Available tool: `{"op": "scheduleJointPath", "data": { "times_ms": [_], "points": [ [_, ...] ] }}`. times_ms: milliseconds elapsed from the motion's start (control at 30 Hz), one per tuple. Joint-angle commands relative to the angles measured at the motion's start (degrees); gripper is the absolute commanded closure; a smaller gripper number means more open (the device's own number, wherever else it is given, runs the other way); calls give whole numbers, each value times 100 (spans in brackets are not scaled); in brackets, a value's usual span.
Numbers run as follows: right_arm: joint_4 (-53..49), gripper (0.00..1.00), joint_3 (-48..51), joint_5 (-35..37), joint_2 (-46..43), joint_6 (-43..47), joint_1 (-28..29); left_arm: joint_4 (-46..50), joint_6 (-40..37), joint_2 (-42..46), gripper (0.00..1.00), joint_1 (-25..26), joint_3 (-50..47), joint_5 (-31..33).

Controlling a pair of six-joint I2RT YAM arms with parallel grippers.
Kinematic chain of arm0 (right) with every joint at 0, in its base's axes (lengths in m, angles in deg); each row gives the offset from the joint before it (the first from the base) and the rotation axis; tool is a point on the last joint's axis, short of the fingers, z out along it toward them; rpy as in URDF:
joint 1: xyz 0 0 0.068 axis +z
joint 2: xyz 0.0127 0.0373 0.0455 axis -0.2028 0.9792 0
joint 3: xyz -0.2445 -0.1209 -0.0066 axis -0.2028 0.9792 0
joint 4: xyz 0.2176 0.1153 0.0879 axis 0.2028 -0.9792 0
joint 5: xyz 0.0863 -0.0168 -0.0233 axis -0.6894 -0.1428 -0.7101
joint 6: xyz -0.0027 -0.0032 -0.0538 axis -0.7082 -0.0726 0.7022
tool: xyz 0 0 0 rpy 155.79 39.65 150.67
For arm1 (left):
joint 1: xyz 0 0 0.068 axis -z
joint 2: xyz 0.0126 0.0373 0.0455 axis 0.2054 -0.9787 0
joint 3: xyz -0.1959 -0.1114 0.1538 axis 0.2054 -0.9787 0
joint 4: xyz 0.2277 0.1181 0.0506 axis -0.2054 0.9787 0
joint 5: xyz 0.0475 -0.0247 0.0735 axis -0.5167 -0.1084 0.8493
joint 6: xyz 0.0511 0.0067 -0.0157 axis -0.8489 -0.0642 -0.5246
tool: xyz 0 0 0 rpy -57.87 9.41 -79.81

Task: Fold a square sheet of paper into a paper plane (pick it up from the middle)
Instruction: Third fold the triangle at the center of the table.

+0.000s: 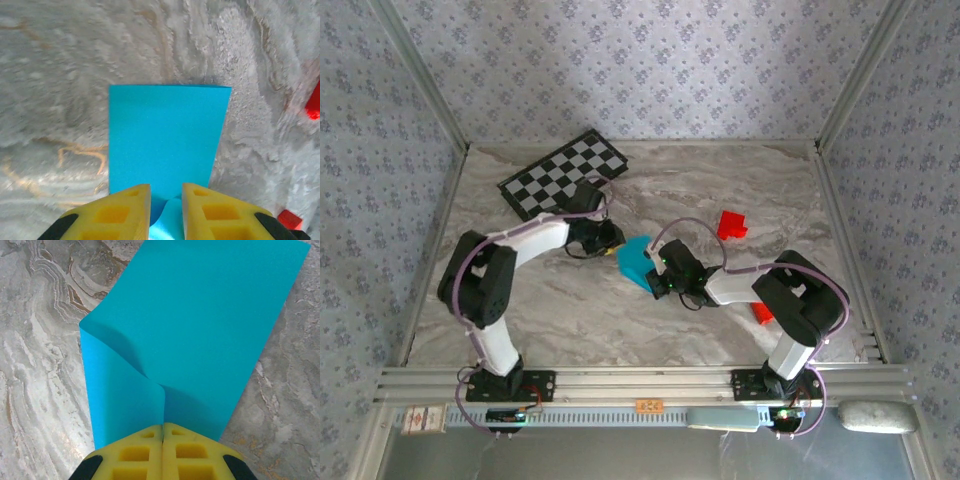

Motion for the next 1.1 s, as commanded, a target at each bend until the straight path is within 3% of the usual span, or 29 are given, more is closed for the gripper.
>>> {"op": "scheduleJointPath", "data": {
  "times_ms": [0,167,433,667,1067],
  "points": [
    [-353,96,-45,-53,162,-166,-59,-583,605,432,77,29,-671,-86],
    [-493,97,-128,-33,214,-184,-73,-2305,1617,887,75,229,-1680,-439],
    [-538,97,-107,29,208,-206,-70,-3179,2172,670,79,680,-2075,-390],
    [-521,97,-84,39,202,-219,-73,-3304,2180,293,85,839,-1964,-517],
    [-569,97,-95,83,227,-237,-72,-2910,2004,100,87,895,-1992,-404]
  ]
}}
